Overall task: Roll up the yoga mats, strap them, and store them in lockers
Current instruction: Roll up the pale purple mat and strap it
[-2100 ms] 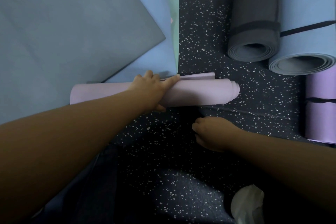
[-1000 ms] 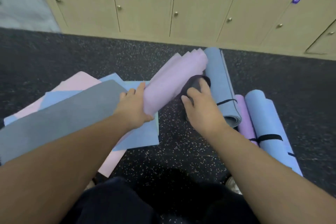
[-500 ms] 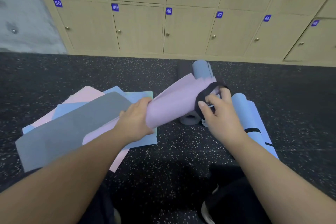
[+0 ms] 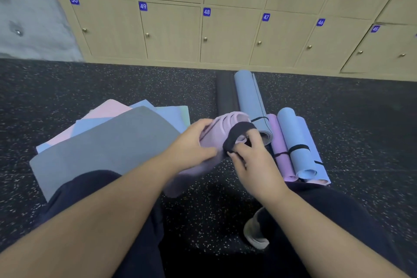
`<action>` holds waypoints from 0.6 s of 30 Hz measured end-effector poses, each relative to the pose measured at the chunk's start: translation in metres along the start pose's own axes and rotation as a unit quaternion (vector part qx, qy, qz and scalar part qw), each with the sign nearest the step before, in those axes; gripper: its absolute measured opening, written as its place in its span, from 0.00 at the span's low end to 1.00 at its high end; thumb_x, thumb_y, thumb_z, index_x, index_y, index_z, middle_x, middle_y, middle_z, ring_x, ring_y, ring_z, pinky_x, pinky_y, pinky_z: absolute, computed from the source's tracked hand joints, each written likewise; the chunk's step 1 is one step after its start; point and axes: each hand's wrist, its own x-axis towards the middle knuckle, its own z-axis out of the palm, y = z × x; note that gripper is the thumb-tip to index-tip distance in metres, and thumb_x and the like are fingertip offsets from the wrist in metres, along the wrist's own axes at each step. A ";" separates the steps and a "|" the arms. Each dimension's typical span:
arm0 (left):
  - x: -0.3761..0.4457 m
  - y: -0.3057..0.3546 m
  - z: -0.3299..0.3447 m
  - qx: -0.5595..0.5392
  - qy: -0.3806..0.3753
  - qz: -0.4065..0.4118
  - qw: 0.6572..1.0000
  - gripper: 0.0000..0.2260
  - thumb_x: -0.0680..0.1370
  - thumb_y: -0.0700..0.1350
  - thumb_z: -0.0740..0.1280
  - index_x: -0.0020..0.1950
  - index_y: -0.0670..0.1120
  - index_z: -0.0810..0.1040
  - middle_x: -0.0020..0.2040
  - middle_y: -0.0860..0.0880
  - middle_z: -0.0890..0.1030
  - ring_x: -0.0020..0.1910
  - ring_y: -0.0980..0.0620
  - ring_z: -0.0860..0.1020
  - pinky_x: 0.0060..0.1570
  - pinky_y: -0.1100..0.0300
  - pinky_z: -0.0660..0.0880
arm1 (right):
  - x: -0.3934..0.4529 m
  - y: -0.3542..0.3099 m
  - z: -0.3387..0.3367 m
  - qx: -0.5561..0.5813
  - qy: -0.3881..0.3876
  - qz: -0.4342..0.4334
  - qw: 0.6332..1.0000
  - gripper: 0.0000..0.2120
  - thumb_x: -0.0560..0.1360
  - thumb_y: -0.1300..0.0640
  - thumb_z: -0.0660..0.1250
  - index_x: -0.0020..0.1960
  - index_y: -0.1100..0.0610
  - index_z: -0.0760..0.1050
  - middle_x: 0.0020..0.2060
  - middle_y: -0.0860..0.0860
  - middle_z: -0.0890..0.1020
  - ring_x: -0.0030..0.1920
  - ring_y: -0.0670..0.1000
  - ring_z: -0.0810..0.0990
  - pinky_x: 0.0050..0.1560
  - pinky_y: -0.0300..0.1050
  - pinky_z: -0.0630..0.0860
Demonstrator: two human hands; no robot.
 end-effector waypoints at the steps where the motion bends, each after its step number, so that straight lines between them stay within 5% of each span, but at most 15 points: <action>1: -0.005 0.001 0.004 -0.023 -0.006 -0.024 0.999 0.22 0.68 0.48 0.68 0.60 0.55 0.69 0.59 0.54 0.76 0.58 0.57 0.74 0.63 0.58 0.71 | -0.004 -0.001 0.000 -0.002 -0.014 0.000 1.000 0.07 0.74 0.61 0.62 0.45 0.61 0.77 0.55 0.55 0.71 0.49 0.54 0.74 0.49 0.43 0.71; 5: -0.024 -0.002 0.021 -0.123 0.012 -0.115 0.986 0.22 0.63 0.63 0.64 0.52 0.54 0.73 0.49 0.56 0.79 0.53 0.55 0.77 0.61 0.53 0.73 | -0.021 -0.007 0.004 0.005 -0.030 -0.017 0.999 0.05 0.73 0.63 0.61 0.42 0.61 0.75 0.47 0.46 0.65 0.43 0.54 0.72 0.45 0.43 0.70; 8: -0.034 -0.006 0.030 -0.101 0.021 -0.138 0.985 0.18 0.73 0.65 0.64 0.53 0.53 0.73 0.50 0.55 0.79 0.51 0.56 0.78 0.61 0.52 0.74 | -0.033 -0.013 0.008 0.016 -0.031 -0.017 0.999 0.04 0.72 0.65 0.60 0.40 0.60 0.73 0.43 0.39 0.57 0.41 0.49 0.68 0.42 0.35 0.62; 11: -0.041 -0.014 0.040 -0.099 0.028 -0.147 0.984 0.18 0.76 0.64 0.61 0.50 0.50 0.72 0.49 0.52 0.79 0.47 0.55 0.78 0.58 0.52 0.75 | -0.042 -0.012 0.014 0.020 -0.070 -0.013 0.997 0.05 0.72 0.65 0.60 0.40 0.59 0.73 0.44 0.42 0.62 0.43 0.50 0.69 0.45 0.36 0.64; 14: -0.045 -0.025 0.048 -0.095 0.032 -0.181 0.978 0.27 0.68 0.73 0.59 0.49 0.51 0.71 0.45 0.52 0.77 0.47 0.53 0.77 0.59 0.49 0.75 | -0.046 -0.010 0.016 0.024 -0.123 0.006 0.992 0.06 0.72 0.65 0.59 0.40 0.61 0.75 0.46 0.48 0.69 0.45 0.53 0.71 0.46 0.37 0.65; 18: -0.047 -0.038 0.056 -0.090 0.028 -0.212 0.973 0.25 0.71 0.72 0.57 0.49 0.50 0.70 0.47 0.51 0.78 0.49 0.52 0.78 0.58 0.50 0.75 | -0.049 -0.009 0.017 0.023 -0.164 0.007 0.986 0.06 0.75 0.65 0.61 0.43 0.63 0.76 0.47 0.44 0.64 0.46 0.47 0.65 0.47 0.30 0.57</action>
